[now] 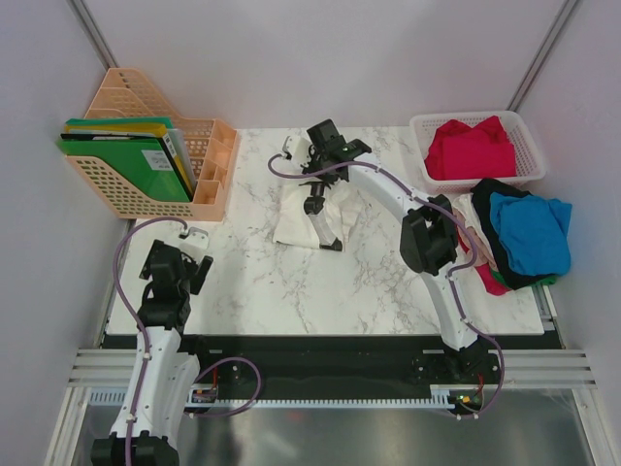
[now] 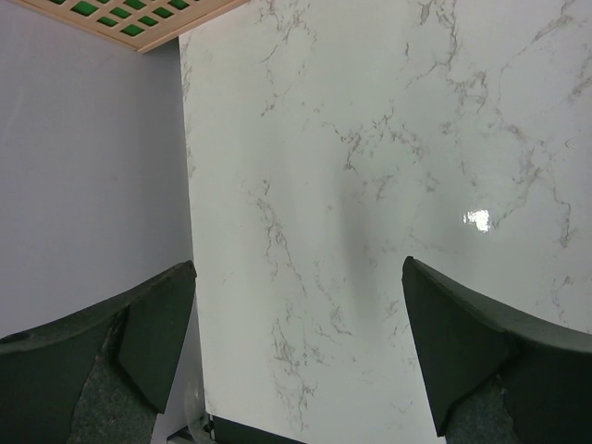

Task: Fold and stack the t-shirts
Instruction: Fold the long partially folded tshirt into a neat square

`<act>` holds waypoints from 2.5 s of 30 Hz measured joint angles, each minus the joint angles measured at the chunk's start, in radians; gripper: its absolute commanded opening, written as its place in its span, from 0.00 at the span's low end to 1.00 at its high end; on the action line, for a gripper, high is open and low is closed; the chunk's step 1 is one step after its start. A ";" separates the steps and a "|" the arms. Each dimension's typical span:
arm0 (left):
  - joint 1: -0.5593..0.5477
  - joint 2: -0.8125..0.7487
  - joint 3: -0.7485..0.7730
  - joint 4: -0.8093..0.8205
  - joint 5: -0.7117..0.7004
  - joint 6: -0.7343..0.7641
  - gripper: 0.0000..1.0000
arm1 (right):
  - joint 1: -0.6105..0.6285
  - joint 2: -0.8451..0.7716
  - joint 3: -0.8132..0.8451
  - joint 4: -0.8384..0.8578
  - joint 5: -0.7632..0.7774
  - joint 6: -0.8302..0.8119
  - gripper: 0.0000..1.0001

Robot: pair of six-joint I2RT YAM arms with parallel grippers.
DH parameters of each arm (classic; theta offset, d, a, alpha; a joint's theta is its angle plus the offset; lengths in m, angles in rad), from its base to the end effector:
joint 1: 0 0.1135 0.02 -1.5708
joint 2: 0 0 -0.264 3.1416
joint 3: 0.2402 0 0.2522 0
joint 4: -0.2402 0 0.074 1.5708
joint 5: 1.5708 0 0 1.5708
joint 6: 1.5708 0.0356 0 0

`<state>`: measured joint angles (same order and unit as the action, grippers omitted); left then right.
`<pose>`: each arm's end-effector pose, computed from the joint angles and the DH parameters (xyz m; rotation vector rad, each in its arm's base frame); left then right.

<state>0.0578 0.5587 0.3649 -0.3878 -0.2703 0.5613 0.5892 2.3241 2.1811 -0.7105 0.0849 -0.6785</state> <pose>0.1378 0.0175 0.2056 0.3907 2.1651 0.6447 0.4370 0.2884 0.2480 -1.4051 1.9768 -0.1435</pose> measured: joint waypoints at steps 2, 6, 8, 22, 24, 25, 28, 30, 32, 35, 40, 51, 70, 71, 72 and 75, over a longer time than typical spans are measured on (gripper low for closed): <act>0.000 0.000 0.000 0.000 0.000 0.000 1.00 | -0.004 0.000 0.000 0.000 0.002 -0.003 0.00; 0.000 0.000 -0.002 0.000 0.000 0.000 1.00 | -0.005 0.000 0.000 -0.001 0.003 -0.006 0.00; 0.000 0.001 -0.004 0.000 0.000 0.000 1.00 | -0.005 -0.001 0.000 -0.001 0.005 -0.008 0.00; 0.000 0.013 -0.007 0.000 0.000 0.000 1.00 | -0.011 -0.023 0.002 -0.010 0.031 -0.029 0.00; 0.000 0.013 -0.007 0.000 0.000 0.000 1.00 | -0.012 -0.027 0.006 -0.011 0.033 -0.031 0.00; 0.000 0.013 -0.007 0.000 0.000 0.000 1.00 | -0.013 -0.027 0.010 -0.013 0.035 -0.031 0.00; 0.000 0.018 -0.007 0.001 0.000 0.000 1.00 | -0.016 -0.028 0.022 -0.012 0.044 -0.033 0.00; 0.000 0.019 -0.007 0.001 0.000 0.000 1.00 | -0.021 -0.033 0.023 -0.013 0.045 -0.032 0.00; 0.000 0.019 -0.007 0.001 0.000 0.000 1.00 | -0.029 -0.040 0.023 -0.012 0.046 -0.029 0.00; 0.000 0.019 -0.008 0.001 0.000 0.000 1.00 | -0.041 -0.052 0.023 -0.006 0.053 -0.027 0.00; 0.000 0.019 -0.008 0.001 0.000 0.000 1.00 | -0.066 -0.058 0.018 0.024 0.074 -0.021 0.00; 0.000 0.021 -0.008 0.001 0.001 0.000 1.00 | -0.126 -0.038 -0.109 0.186 0.212 0.014 0.82; 0.000 0.031 -0.008 0.000 0.010 0.000 1.00 | -0.114 -0.111 -0.180 0.259 0.177 0.110 0.86; 0.000 0.031 -0.008 0.000 0.010 0.000 1.00 | -0.114 -0.108 -0.139 0.232 0.151 0.119 0.86; 0.000 0.031 -0.008 0.000 0.010 0.000 1.00 | -0.115 -0.101 -0.095 0.208 0.129 0.126 0.85; 0.000 0.030 -0.008 0.000 0.010 0.000 1.00 | -0.118 -0.058 0.034 0.161 0.065 0.134 0.84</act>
<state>0.0578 0.5888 0.3565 -0.3874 -0.2604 0.5613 0.4709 2.2662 2.2147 -0.5499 0.1497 -0.5446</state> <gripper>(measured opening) 0.997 0.847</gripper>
